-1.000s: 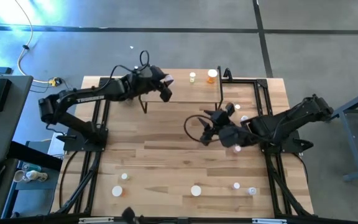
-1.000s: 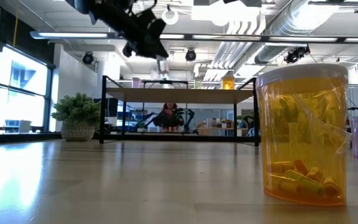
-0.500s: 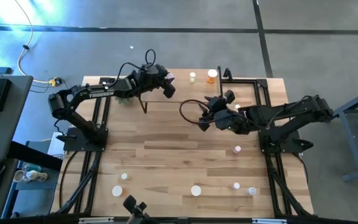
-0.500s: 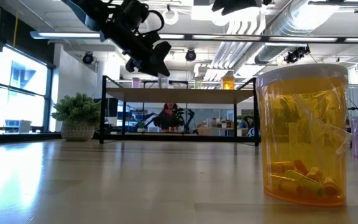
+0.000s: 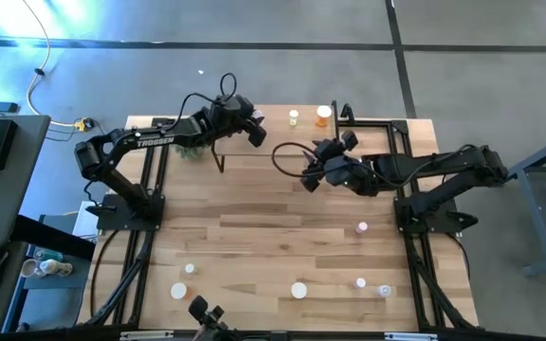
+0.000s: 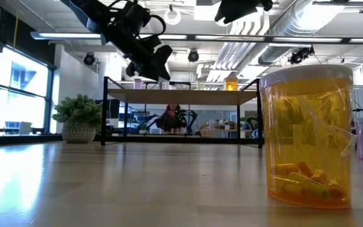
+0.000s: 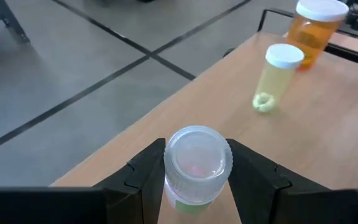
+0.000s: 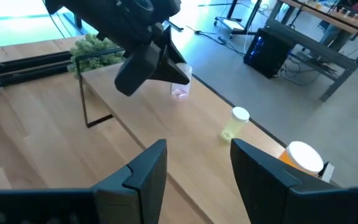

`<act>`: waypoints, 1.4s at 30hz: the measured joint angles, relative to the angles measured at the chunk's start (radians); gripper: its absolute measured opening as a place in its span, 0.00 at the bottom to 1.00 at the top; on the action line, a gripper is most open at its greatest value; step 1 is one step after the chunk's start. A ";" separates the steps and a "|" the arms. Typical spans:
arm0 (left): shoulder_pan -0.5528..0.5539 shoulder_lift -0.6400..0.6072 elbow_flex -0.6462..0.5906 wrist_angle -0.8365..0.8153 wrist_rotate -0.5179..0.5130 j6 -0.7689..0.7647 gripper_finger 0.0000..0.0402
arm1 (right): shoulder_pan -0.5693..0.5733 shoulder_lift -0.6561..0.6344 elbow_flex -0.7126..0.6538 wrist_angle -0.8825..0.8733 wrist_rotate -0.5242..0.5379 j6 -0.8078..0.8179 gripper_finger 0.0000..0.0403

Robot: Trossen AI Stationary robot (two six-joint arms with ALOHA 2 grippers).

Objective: Pick and place medicine bottles onto shelf by color
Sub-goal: Put the bottom left transparent pill bottle on the shelf

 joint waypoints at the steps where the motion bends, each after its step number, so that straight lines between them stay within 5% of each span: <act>1: -0.001 0.000 0.000 0.000 0.002 -0.003 0.36 | -0.001 0.000 0.000 0.000 -0.002 0.000 0.42; 42: -0.005 0.011 0.002 -0.018 -0.030 -0.058 0.36 | -0.001 0.000 0.000 0.000 -0.064 0.008 0.42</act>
